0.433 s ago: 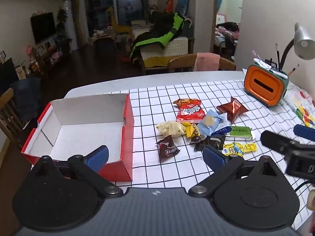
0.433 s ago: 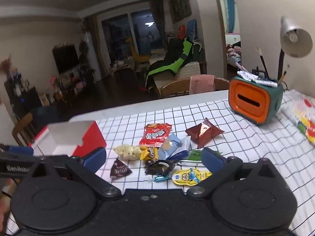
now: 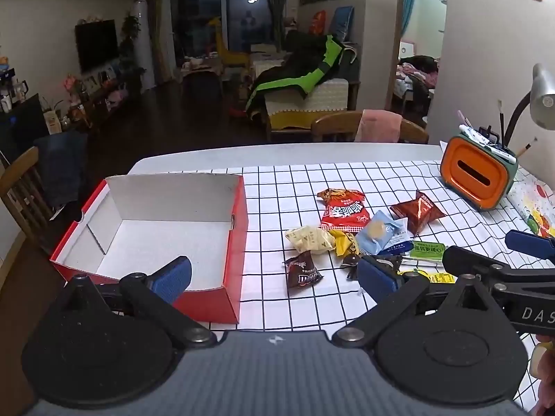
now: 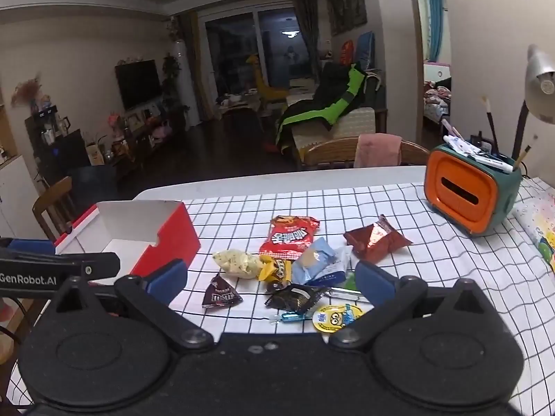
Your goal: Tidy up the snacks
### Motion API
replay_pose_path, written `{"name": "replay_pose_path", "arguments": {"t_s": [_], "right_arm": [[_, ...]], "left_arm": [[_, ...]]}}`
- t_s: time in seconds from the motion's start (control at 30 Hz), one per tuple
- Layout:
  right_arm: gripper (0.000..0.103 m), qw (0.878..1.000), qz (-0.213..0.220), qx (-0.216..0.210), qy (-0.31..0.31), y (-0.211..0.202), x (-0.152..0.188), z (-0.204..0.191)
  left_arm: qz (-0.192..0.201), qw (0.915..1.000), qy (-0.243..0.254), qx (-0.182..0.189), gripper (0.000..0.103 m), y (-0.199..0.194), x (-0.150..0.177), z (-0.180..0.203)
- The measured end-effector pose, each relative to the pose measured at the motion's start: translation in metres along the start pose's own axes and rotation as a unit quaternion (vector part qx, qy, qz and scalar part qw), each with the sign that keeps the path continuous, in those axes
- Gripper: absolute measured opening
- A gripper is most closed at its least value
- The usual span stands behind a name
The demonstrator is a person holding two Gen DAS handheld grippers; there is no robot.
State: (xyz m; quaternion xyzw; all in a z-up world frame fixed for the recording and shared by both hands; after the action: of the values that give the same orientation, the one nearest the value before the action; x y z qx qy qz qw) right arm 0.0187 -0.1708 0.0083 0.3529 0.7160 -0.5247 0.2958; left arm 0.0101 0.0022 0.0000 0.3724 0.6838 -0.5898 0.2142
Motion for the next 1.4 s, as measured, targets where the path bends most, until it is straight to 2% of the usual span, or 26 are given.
{"name": "replay_pose_path", "arguments": {"t_s": [0.27,0.63,1.4], "right_arm": [[0.103,1.000,0.001,0.001,-0.004,0.001,-0.003,-0.001],[0.103,1.000,-0.023,0.005,-0.001,0.009,-0.001,-0.002],[0.103,1.000,-0.020,0.009,-0.007,0.007,0.002,-0.008]], "left_arm": [[0.002,1.0000,-0.005,-0.002,0.103,-0.001,-0.002,-0.004],[-0.005,0.9999,-0.005,0.010,0.103,0.003,0.000,-0.004],[-0.003,0.9998,0.005,0.021,0.102,0.003,0.002,-0.004]]}}
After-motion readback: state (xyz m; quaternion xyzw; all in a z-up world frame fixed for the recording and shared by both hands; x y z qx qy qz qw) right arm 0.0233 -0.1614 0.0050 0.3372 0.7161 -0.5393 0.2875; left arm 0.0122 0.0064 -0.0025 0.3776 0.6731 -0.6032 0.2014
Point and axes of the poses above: each gripper's, at about its wrist camera, not at the fingertips, and y roughly the way its jaws point, z to its right, x to its underside, the point moved 3 cm from there along y, roughly the way its jaws point, and after that the axes turned 15 degrees about y, right-handed, at the moved point
